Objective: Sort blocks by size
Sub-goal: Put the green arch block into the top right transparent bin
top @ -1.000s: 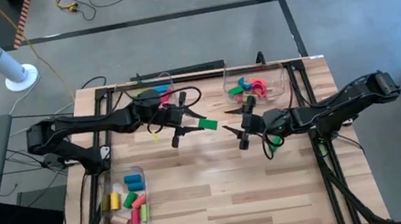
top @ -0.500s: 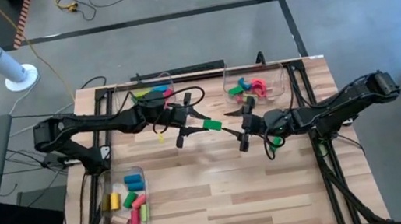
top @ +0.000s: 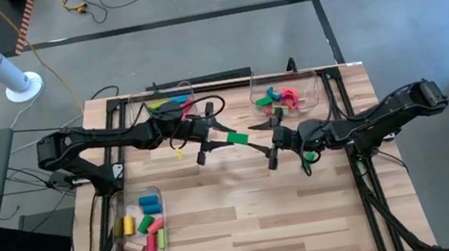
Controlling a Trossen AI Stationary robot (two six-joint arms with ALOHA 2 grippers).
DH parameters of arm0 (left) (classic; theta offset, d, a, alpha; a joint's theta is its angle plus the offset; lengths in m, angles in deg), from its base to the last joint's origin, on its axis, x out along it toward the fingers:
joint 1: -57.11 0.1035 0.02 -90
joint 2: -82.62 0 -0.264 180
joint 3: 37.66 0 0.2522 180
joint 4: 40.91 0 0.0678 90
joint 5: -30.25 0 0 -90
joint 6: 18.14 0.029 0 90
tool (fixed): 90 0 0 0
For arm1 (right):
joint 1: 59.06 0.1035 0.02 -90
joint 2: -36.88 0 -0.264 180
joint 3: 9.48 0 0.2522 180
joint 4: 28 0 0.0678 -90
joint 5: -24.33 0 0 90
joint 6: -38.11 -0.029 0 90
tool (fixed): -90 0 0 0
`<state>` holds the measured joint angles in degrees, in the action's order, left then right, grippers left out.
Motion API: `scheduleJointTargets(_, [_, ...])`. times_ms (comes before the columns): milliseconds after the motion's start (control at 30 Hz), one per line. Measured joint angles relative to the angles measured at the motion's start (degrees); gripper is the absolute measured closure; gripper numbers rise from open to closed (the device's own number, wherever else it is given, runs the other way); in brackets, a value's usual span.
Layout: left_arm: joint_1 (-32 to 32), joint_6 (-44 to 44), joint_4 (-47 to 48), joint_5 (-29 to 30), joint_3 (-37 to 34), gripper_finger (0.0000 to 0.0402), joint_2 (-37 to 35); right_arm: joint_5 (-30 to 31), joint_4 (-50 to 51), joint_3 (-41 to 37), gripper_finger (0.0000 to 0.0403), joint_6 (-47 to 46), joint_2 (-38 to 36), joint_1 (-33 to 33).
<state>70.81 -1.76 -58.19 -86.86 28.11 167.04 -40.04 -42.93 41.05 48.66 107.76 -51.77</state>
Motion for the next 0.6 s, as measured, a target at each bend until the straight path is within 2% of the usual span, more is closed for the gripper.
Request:
scheduleJointTargets(200, [-0.2, -0.8, 0.5, 1.4, 0.0, 0.0264, 0.2, -1.2, -4.3, 3.6, 0.0149, 3.1, 6.3, 0.0])
scheduleJointTargets(333, [-0.4, -1.4, 0.4, 2.5, 0.0, 0.0264, 0.0, -0.6, -3.2, 6.7, 0.0158, 4.4, 9.9, 0.0])
scheduleJointTargets(600, [-0.2, -0.5, 4.2, 2.9, 0.0, 0.0264, -0.2, 0.2, 0.3, 7.3, 0.0177, 4.3, 7.3, -0.3])
